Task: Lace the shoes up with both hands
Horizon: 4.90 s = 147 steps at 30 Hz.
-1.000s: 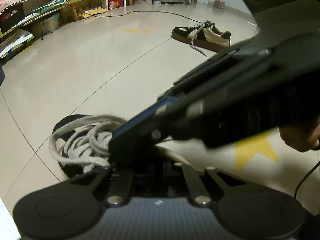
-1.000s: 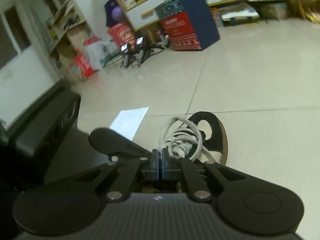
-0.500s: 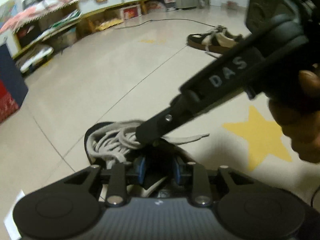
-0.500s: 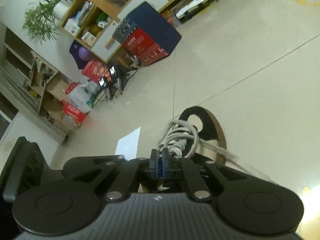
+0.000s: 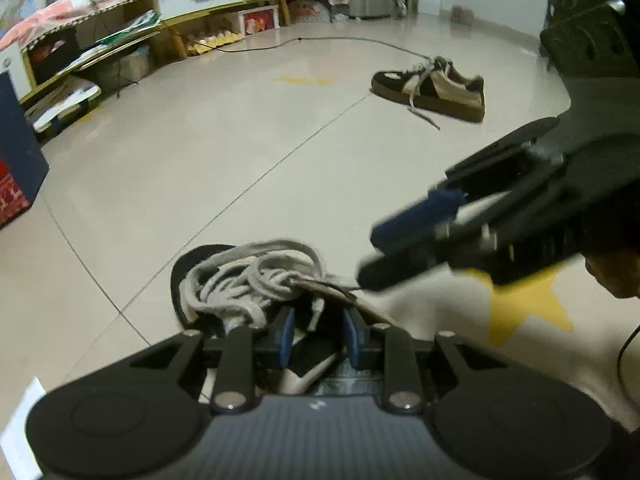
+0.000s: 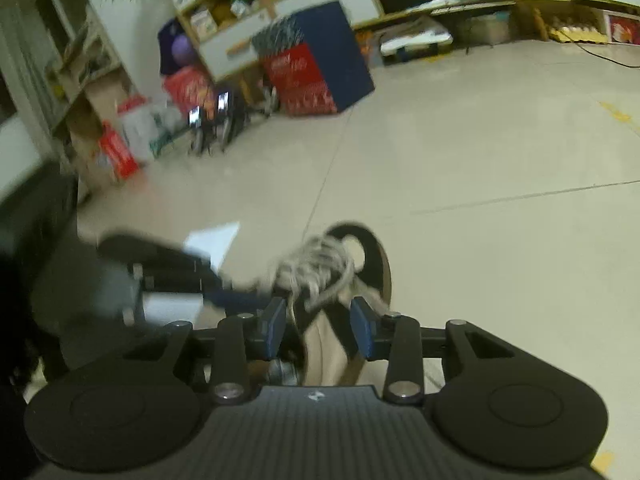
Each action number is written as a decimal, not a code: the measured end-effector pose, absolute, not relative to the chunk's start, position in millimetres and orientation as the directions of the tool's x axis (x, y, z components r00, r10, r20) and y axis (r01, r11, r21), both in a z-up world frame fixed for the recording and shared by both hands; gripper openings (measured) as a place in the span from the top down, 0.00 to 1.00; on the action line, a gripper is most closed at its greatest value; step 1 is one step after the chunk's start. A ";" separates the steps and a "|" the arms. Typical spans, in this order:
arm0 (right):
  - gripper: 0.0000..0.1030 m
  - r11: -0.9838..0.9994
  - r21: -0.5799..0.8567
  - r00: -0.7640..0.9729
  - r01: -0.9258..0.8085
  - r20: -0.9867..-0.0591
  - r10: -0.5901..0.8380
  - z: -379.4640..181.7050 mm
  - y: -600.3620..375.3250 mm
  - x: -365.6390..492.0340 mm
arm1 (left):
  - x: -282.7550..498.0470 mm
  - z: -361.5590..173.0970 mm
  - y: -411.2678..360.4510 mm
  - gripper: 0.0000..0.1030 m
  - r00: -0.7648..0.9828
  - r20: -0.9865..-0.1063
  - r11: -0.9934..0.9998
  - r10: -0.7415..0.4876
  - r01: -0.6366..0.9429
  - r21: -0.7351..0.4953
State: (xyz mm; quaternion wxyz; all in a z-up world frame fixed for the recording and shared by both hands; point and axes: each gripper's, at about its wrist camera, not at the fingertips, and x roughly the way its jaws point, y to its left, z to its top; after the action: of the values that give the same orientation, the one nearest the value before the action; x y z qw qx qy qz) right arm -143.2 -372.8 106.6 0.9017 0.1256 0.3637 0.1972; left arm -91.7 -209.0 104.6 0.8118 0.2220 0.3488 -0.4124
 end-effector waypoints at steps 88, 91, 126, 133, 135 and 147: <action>0.97 0.926 0.298 0.762 -0.231 -0.536 0.362 119.3 -331.8 -127.4 | -95.5 89.6 -190.5 0.78 0.368 -0.791 0.576 -0.489 0.817 0.024; 0.97 0.909 0.390 0.749 -0.144 -0.557 0.358 113.1 -346.0 -123.2 | -93.1 89.1 -193.1 0.78 0.361 -0.790 0.586 -0.496 0.810 0.001; 0.96 0.640 0.742 0.783 -0.201 -0.270 0.560 211.1 -382.1 -136.7 | -93.1 62.7 -228.0 1.00 0.164 -0.818 0.527 -0.551 0.828 -0.189; 0.96 0.650 0.701 0.785 -0.293 -0.212 0.583 240.7 -381.2 -146.1 | -95.5 64.3 -224.8 1.00 0.169 -0.817 0.524 -0.551 0.832 -0.182; 0.96 0.656 0.692 0.782 -0.302 -0.213 0.585 241.6 -382.6 -147.2 | -93.2 64.1 -223.7 1.00 0.168 -0.814 0.532 -0.556 0.824 -0.193; 0.95 0.745 0.612 0.829 -0.265 -0.249 0.500 242.2 -400.9 -145.4 | -87.0 91.2 -193.6 0.69 0.248 -0.758 0.580 -0.603 0.789 -0.203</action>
State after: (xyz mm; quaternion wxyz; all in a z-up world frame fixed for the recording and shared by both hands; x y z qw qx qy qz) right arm -145.4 -400.9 242.2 0.9118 0.2887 0.2031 0.2099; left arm -87.0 -193.6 91.2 0.7823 0.1104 0.4219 -0.4448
